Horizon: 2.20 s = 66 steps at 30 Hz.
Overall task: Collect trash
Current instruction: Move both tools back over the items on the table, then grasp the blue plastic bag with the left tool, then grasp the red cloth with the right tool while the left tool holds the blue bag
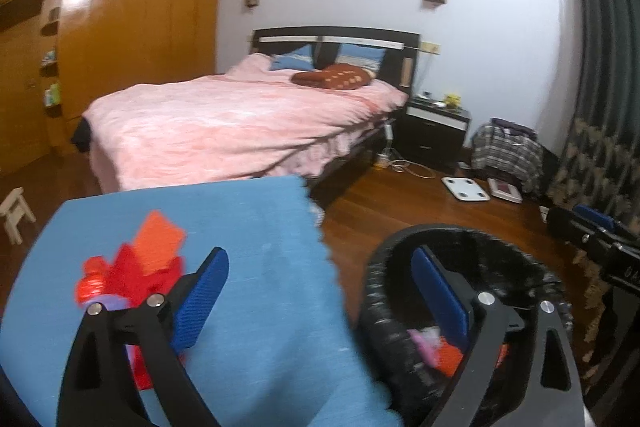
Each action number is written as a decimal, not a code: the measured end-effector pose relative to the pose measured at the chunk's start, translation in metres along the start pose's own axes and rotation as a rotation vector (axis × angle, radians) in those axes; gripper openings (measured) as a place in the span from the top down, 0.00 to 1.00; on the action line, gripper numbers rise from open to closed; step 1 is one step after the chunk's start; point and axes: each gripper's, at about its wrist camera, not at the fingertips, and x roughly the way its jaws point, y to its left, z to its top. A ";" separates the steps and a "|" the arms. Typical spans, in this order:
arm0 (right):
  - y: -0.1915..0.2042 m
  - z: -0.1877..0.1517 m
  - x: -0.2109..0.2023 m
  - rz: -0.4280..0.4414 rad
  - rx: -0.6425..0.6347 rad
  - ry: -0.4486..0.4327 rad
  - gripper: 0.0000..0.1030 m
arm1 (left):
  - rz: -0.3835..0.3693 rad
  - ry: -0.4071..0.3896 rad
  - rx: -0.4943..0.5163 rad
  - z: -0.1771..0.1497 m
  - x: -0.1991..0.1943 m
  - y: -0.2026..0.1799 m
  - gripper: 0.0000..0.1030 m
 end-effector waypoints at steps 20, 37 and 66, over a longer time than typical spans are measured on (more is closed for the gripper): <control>0.148 -0.019 0.065 0.187 -0.121 0.093 0.05 | 0.265 0.054 -0.110 -0.045 -0.017 0.131 0.12; 0.197 -0.054 0.110 0.229 -0.194 0.202 0.05 | 0.244 0.171 -0.173 -0.081 0.023 0.178 0.32; 0.216 -0.057 0.117 0.266 -0.215 0.217 0.05 | 0.207 0.129 -0.189 -0.076 -0.002 0.186 0.77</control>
